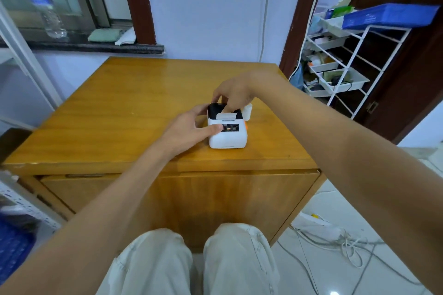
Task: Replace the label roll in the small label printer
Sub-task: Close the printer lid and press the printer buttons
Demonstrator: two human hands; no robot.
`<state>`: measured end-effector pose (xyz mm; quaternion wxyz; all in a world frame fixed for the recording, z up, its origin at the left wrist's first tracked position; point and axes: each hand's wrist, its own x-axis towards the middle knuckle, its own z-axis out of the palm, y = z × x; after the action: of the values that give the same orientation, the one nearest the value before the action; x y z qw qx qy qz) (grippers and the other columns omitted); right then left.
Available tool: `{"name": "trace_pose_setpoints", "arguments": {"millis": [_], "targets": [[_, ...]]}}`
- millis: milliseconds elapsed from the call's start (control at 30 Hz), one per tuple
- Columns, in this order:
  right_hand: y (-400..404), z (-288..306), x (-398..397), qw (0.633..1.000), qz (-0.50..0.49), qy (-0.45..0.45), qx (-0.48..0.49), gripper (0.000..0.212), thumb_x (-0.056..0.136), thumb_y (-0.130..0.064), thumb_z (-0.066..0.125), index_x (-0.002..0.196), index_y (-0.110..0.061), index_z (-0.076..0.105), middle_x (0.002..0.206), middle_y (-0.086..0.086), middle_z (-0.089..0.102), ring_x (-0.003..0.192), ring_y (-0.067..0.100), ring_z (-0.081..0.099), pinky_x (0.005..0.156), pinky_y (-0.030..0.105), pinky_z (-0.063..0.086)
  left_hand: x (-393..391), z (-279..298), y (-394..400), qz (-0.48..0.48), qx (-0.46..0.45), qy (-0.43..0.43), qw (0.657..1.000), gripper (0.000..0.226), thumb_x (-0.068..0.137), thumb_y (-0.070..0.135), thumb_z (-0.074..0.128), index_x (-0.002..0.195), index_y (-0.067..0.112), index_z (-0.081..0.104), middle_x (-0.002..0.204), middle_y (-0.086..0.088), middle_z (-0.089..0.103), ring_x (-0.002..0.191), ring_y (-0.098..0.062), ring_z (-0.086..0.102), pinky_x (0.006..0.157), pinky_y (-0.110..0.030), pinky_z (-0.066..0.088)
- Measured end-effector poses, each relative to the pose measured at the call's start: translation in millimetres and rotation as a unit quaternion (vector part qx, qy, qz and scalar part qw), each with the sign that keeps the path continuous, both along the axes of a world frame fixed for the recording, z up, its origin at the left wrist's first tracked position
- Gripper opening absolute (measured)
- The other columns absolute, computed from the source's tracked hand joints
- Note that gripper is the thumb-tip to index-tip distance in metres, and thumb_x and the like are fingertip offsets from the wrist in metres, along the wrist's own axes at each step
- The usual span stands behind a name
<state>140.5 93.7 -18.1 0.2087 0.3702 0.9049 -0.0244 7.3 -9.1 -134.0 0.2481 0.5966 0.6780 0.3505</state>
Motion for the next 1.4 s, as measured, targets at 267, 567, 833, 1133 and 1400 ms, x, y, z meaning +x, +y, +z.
{"name": "trace_pose_setpoints", "arguments": {"millis": [267, 567, 833, 1133, 1400], "targets": [[-59.8, -96.0, 69.0, 0.741, -0.19, 0.639, 0.081, 0.01, 0.102, -0.024, 0.052, 0.101, -0.02, 0.062, 0.069, 0.005, 0.057, 0.062, 0.017, 0.054, 0.063, 0.049, 0.05, -0.5, -2.7, 1.4, -0.001, -0.021, 0.001, 1.0, 0.088, 0.085, 0.065, 0.069, 0.161, 0.033, 0.038, 0.156, 0.013, 0.055, 0.132, -0.026, 0.061, 0.097, -0.033, 0.049], [-45.1, -120.1, 74.3, 0.798, -0.23, 0.551, -0.083, 0.046, 0.097, -0.038, 0.044, 0.143, -0.034, 0.047, 0.097, 0.008, 0.075, 0.093, 0.023, 0.069, 0.088, 0.051, 0.055, 15.3, -2.3, 0.4, 0.027, -0.043, 0.073, 0.996, 0.089, 0.081, 0.069, 0.047, 0.162, 0.038, 0.025, 0.163, 0.011, 0.048, 0.142, -0.025, 0.052, 0.112, -0.047, 0.043], [-31.7, -125.0, 79.4, 0.796, -0.202, 0.556, -0.131, 0.046, 0.099, -0.036, 0.057, 0.143, -0.033, 0.045, 0.075, 0.002, 0.058, 0.068, 0.011, 0.052, 0.066, 0.033, 0.04, 22.3, -5.0, 2.2, 0.047, -0.049, 0.079, 0.995, 0.092, 0.077, 0.068, 0.036, 0.163, 0.04, 0.02, 0.163, 0.014, 0.045, 0.137, -0.026, 0.054, 0.108, -0.048, 0.046], [-31.7, -122.1, 79.5, 0.813, -0.193, 0.536, -0.123, 0.049, 0.101, -0.038, 0.057, 0.146, -0.029, 0.04, 0.069, -0.008, 0.056, 0.06, 0.005, 0.049, 0.056, 0.024, 0.035, 26.9, 2.1, -3.7, 0.054, -0.052, 0.052, 0.996, 0.098, 0.072, 0.07, 0.039, 0.163, 0.038, 0.024, 0.162, 0.014, 0.047, 0.139, -0.021, 0.054, 0.11, -0.049, 0.047], [-30.8, -127.4, 80.3, 0.801, -0.186, 0.556, -0.12, 0.044, 0.098, -0.041, 0.059, 0.139, -0.036, 0.046, 0.074, 0.003, 0.057, 0.065, 0.011, 0.05, 0.062, 0.035, 0.039, 30.9, 5.3, -7.8, 0.065, -0.044, 0.058, 0.995, 0.088, 0.08, 0.063, 0.043, 0.163, 0.036, 0.027, 0.161, 0.012, 0.049, 0.14, -0.021, 0.054, 0.107, -0.045, 0.048]]}}
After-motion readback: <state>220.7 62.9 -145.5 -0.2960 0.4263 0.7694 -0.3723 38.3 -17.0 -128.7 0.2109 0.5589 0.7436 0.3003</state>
